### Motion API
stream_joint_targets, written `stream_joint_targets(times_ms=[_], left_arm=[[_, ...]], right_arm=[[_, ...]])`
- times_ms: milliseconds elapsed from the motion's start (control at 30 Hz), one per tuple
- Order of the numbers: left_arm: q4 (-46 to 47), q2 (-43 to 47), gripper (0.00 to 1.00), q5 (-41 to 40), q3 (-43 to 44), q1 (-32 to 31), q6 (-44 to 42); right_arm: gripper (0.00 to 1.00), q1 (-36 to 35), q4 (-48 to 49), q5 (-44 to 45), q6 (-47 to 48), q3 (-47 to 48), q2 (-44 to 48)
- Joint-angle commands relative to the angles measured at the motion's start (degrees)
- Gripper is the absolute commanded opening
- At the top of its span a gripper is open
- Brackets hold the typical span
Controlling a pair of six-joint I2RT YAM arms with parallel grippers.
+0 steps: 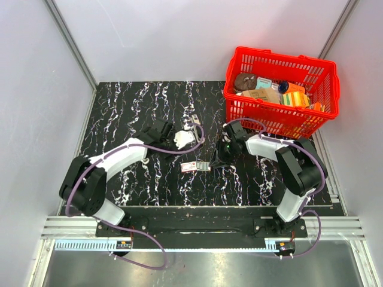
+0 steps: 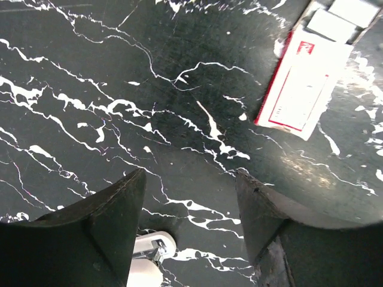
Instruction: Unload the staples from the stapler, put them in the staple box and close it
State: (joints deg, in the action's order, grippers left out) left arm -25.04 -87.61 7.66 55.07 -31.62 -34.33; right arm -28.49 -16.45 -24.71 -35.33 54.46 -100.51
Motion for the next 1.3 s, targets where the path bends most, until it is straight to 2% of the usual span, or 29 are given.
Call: stream_joint_targets(times_ms=[0,233,600,733,1033,1267], left_arm=[[-2.4,3.9,0.66,6.7,0.7,0.0,2.7],[-1.8,0.8,0.67,9.8,-2.0,-3.1,7.0],[6.7,1.0,0.67,4.0,-7.5,-6.3,10.7],[7.8,-1.1,0.68,1.7,-6.7,-7.7,10.4],[6.9,-6.9,0.67,-1.9,-2.5,-7.8,8.8],[7.9,-8.0,0.66,-4.1,-1.7,-7.7,8.5]], right_arm=[[0.37,-0.4,-1.8,4.0,2.5,4.9,1.4],[0.35,-0.6,3.8,9.3,2.8,9.6,-3.8],[0.31,-3.1,3.1,8.6,3.7,16.1,-11.2],[0.29,-4.1,1.4,7.8,4.0,18.0,-12.7],[0.26,-6.4,-1.9,6.2,3.8,17.0,-11.0],[0.26,-7.5,0.7,4.2,1.1,9.5,-7.4]])
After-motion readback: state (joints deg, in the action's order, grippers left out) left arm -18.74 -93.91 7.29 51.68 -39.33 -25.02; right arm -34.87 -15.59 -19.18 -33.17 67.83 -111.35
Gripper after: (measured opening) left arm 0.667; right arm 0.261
